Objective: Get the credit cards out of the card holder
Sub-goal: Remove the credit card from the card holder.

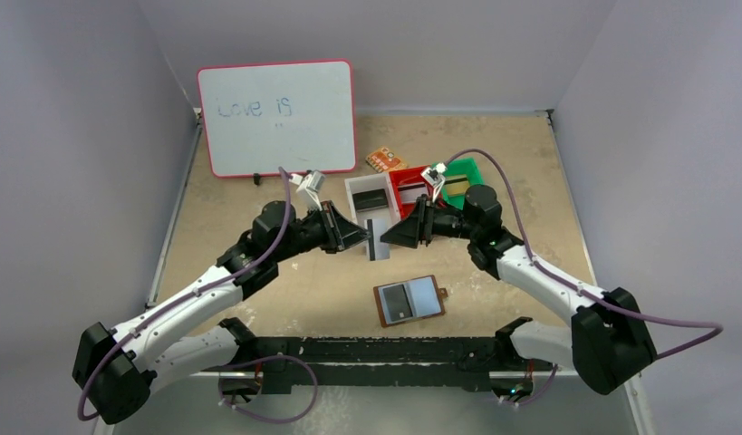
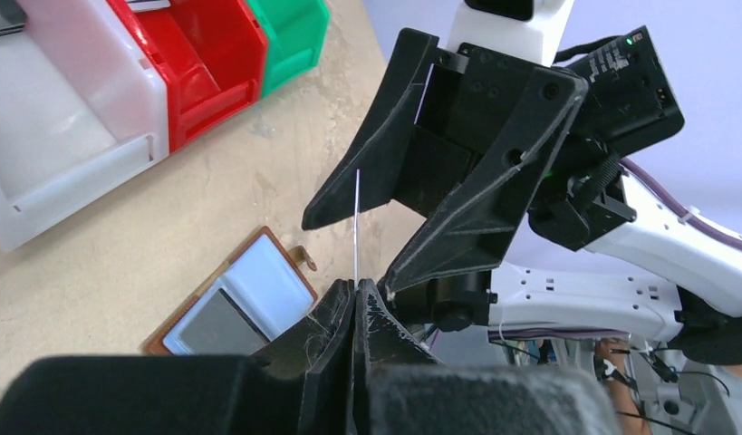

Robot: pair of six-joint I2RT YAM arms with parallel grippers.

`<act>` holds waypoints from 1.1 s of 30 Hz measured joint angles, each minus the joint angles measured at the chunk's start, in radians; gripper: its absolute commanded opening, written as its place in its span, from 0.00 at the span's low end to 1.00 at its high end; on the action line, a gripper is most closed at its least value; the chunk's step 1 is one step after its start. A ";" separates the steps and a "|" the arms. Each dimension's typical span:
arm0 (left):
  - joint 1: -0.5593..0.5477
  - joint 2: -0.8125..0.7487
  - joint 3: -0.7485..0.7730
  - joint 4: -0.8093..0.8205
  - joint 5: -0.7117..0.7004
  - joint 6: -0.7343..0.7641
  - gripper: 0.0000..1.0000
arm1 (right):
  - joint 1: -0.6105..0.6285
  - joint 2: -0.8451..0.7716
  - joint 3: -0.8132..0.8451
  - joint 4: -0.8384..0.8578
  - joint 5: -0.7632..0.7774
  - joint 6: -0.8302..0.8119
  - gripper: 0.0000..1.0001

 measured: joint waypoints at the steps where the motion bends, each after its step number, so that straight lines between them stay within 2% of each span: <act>1: 0.000 0.003 -0.001 0.010 0.011 0.000 0.00 | 0.000 0.006 0.000 0.021 -0.022 0.007 0.46; 5: 0.000 0.004 -0.002 0.037 0.037 -0.003 0.00 | 0.000 0.019 0.000 0.093 -0.081 0.049 0.28; 9: 0.002 0.005 -0.003 0.055 0.057 -0.006 0.00 | -0.003 0.019 0.000 0.138 -0.118 0.076 0.17; 13: 0.006 0.004 -0.005 0.062 0.067 -0.006 0.00 | -0.009 0.017 0.000 0.155 -0.137 0.093 0.15; 16: 0.012 0.002 -0.007 0.064 0.074 -0.007 0.00 | -0.011 0.008 -0.007 0.165 -0.148 0.101 0.21; 18: 0.013 0.001 -0.008 0.071 0.084 -0.007 0.00 | -0.011 -0.001 -0.015 0.172 -0.154 0.108 0.21; 21: 0.016 0.001 -0.008 0.079 0.095 -0.007 0.00 | -0.012 -0.011 -0.016 0.177 -0.163 0.113 0.18; 23: 0.019 0.001 -0.007 0.085 0.105 -0.007 0.00 | -0.013 -0.024 -0.017 0.179 -0.166 0.118 0.10; 28: 0.021 -0.002 -0.008 0.102 0.124 -0.008 0.00 | -0.016 -0.053 -0.018 0.179 -0.169 0.127 0.00; 33: 0.024 -0.003 -0.007 0.113 0.140 -0.008 0.00 | -0.016 -0.066 -0.019 0.177 -0.170 0.134 0.00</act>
